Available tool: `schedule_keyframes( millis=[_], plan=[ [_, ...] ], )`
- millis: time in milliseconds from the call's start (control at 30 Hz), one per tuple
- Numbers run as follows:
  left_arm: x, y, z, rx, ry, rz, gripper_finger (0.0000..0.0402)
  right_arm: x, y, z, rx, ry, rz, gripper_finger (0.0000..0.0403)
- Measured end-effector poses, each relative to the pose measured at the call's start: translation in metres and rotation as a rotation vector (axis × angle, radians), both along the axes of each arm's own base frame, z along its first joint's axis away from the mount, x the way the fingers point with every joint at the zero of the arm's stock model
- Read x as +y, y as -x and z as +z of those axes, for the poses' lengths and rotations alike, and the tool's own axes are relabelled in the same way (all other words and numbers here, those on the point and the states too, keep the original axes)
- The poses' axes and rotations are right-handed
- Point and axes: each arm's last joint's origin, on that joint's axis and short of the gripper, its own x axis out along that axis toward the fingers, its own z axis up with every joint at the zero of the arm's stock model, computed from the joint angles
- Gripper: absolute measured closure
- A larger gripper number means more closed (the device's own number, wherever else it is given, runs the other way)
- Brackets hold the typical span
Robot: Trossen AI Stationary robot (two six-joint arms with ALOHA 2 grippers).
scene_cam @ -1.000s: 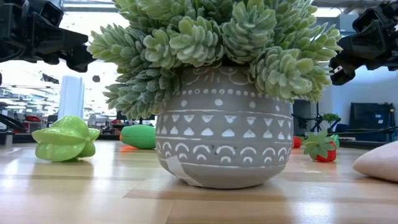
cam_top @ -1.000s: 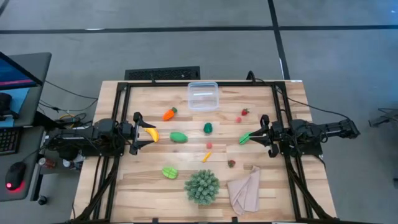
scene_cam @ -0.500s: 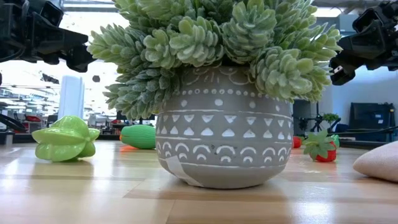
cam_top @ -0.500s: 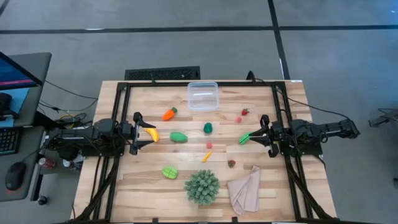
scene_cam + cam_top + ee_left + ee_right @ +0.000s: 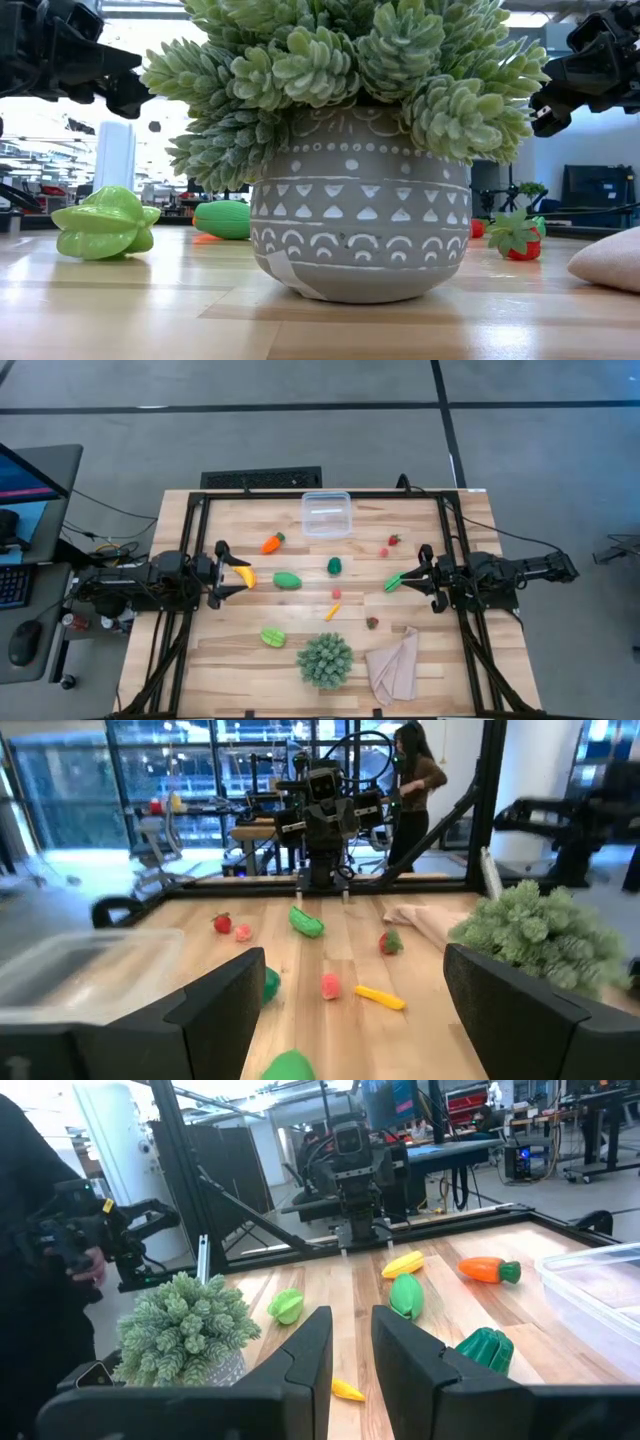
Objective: Pick and placing Produce into tupperware
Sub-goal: Put the pea into the transparent bin
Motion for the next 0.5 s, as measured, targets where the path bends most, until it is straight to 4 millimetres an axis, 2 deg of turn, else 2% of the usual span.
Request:
schedule_keyframes(
  millis=[133,233,500],
  plan=[
    [-0.0005,0.0,0.0007,0.005,0.315,-0.029,0.0102,0.0,0.0,0.0,0.0,0.0,0.0,0.0335],
    [-0.0002,0.0001,0.0021,-0.004,0.486,-0.032,0.0102,0.0,0.0,0.0,0.0,0.0,0.0,0.0335],
    [0.0029,0.0001,0.0013,-0.023,0.511,0.073,0.0102,0.0,0.0,0.0001,0.0,0.0,0.0,0.0335]
  ],
)
